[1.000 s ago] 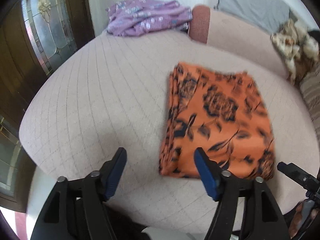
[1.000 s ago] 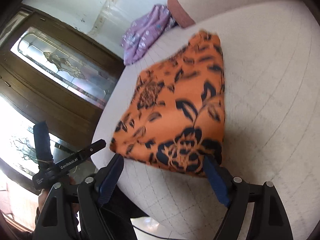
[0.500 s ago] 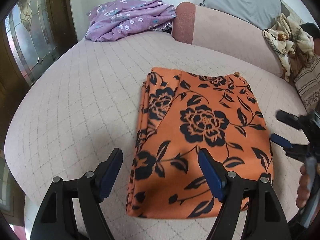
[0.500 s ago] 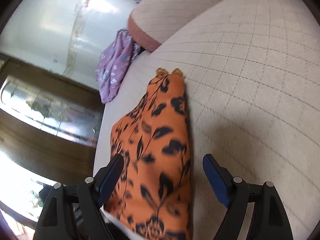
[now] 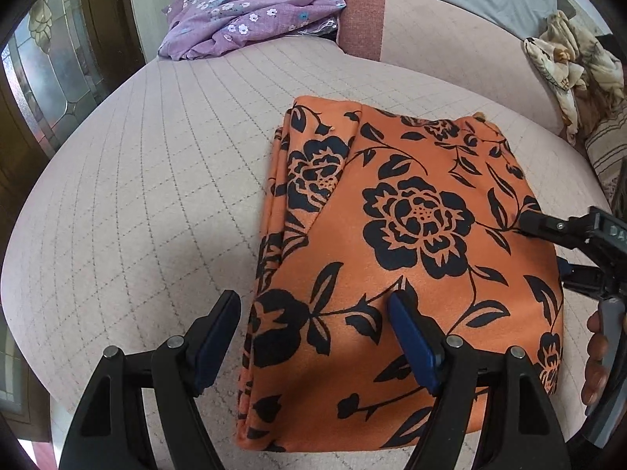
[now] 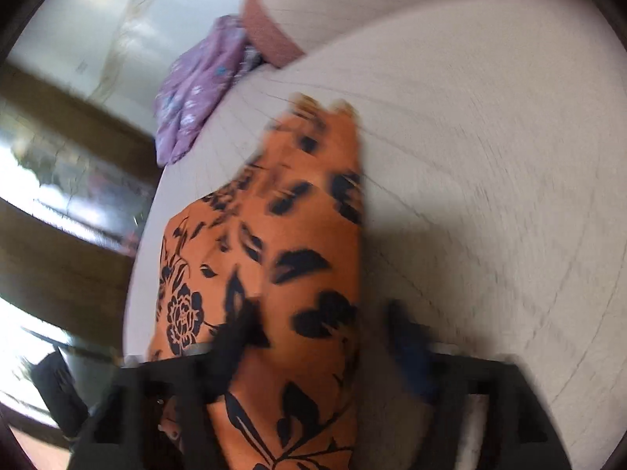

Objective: Fold small clothes

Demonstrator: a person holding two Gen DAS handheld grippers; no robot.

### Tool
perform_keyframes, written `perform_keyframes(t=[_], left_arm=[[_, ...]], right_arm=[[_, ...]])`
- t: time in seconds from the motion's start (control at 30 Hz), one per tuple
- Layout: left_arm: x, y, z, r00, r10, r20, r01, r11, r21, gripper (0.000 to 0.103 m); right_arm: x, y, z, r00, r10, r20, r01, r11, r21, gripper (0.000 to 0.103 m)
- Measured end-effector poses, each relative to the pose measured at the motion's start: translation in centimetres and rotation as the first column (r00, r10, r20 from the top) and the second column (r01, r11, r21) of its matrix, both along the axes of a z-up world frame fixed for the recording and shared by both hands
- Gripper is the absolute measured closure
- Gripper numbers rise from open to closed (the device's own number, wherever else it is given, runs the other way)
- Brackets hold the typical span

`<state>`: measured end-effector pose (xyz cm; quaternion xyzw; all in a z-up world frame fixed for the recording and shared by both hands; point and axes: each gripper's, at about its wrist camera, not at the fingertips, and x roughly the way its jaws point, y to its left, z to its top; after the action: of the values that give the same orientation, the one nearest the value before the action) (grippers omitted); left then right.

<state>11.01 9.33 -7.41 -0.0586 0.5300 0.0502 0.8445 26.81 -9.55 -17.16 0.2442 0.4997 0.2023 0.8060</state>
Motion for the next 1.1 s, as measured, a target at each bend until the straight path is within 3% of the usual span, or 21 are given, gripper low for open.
perform_keyframes(t=[0.17,0.3,0.37,0.47,0.53,0.77,0.83,0.9,0.93,0.97,1.0,1.07,1.1], left_arm=[[-0.7,1.4,0.5,1.000,0.005,0.014,-0.004,0.999,-0.047,0.025],[-0.9,4.4,1.6,0.996,0.035,0.085,-0.016,0.977,-0.214,0.025],[-0.4,6.4,1.4,0.994,0.070,0.079,-0.043,0.953,-0.300,0.022],[1.0,9.4,-0.5,0.994,0.106,0.022,-0.083,0.880,-0.468,0.022],[1.8,10.0,-1.9,0.995,0.095,-0.032,-0.097,0.840,-0.533,0.022],[2.6,9.8,-3.5,0.997,0.041,-0.069,-0.075,0.782,-0.619,0.023],[2.9,9.8,-3.9,0.996,0.037,-0.078,-0.078,0.783,-0.618,0.023],[3.0,9.5,-3.9,0.998,0.014,-0.065,-0.049,0.808,-0.587,0.024],[3.2,9.2,-3.8,0.998,0.000,-0.066,-0.037,0.827,-0.560,0.029],[3.4,8.7,-3.8,0.997,-0.023,-0.072,-0.019,0.846,-0.534,0.050],[3.5,8.8,-3.8,0.997,-0.031,-0.077,-0.016,0.842,-0.539,0.057],[3.6,9.1,-3.7,0.996,-0.030,-0.080,-0.021,0.822,-0.569,0.068],[3.5,9.1,-3.2,0.997,-0.031,-0.070,-0.014,0.827,-0.562,0.072]], right_arm=[[-1.6,-1.2,-0.1,1.000,-0.019,-0.002,0.019,0.998,0.058,0.026],[-2.9,-1.6,0.2,1.000,0.004,-0.003,-0.004,0.996,0.092,0.026],[-3.1,-1.4,0.3,1.000,0.024,0.000,-0.023,0.995,0.100,0.026],[-3.1,-1.0,0.3,0.999,0.053,0.002,-0.053,0.993,0.106,0.026],[-2.7,-0.3,0.1,0.997,0.073,-0.001,-0.073,0.992,0.104,0.026],[-2.0,1.6,-0.4,0.995,0.095,-0.007,-0.094,0.992,0.084,0.026],[-1.9,1.6,-0.5,0.995,0.097,-0.009,-0.096,0.992,0.086,0.026],[-1.6,1.6,-0.7,0.995,0.095,-0.007,-0.094,0.992,0.082,0.027],[-1.4,1.8,-0.7,0.995,0.095,-0.003,-0.095,0.993,0.075,0.029],[-1.2,2.1,-0.7,0.995,0.100,-0.002,-0.100,0.993,0.065,0.033],[-1.0,2.7,-0.8,0.993,0.115,-0.003,-0.115,0.993,0.030,0.050],[-0.9,3.4,-0.5,0.991,0.136,-0.001,-0.136,0.991,-0.018,0.058],[-1.0,3.7,0.1,0.989,0.148,0.012,-0.147,0.988,-0.043,0.062]])
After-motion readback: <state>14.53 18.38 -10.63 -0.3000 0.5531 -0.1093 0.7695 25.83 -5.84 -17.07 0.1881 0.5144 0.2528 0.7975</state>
